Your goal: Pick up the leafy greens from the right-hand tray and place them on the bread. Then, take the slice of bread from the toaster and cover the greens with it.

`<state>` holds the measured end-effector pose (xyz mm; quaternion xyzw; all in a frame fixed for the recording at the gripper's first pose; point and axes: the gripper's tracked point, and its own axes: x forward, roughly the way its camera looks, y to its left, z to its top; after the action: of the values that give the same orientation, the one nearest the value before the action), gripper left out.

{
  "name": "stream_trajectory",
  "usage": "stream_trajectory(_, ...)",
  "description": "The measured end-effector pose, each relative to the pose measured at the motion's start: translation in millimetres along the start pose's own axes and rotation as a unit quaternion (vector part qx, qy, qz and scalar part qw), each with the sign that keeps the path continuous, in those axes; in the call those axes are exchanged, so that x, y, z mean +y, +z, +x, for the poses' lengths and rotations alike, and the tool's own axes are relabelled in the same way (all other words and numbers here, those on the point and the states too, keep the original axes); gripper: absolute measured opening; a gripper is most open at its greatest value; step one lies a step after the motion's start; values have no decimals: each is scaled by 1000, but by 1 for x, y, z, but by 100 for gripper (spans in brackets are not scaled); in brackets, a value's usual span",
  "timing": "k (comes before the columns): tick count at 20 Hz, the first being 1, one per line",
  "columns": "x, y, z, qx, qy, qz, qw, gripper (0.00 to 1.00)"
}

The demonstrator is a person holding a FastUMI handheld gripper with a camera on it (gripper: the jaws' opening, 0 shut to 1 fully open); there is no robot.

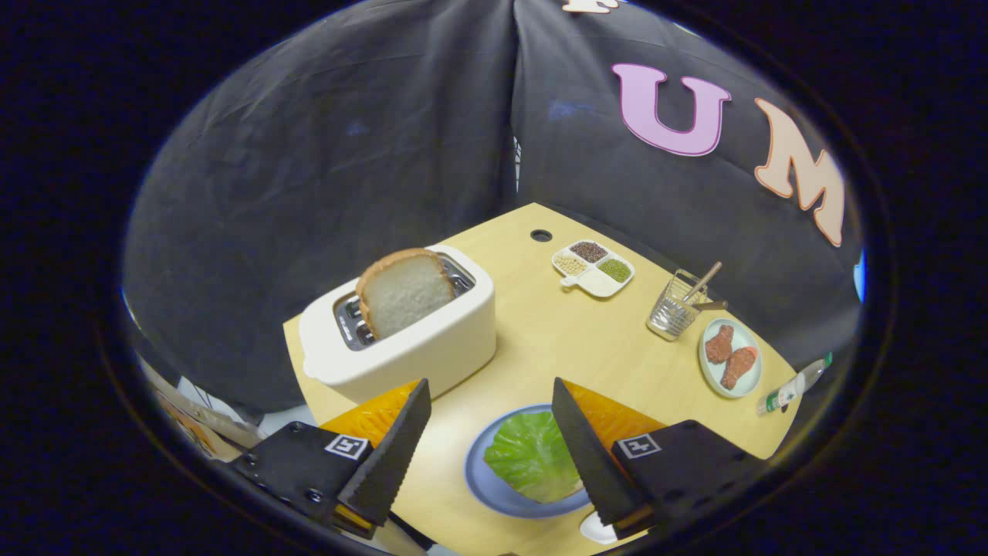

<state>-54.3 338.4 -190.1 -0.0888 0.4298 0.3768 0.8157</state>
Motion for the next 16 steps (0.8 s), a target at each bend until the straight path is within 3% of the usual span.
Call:
stream_trajectory(9, 53, 68, 8, -24, 25, 44, 998, 100)
stream_trajectory(16, 72, 91, 39, -23, 31, 97, 995, 97)
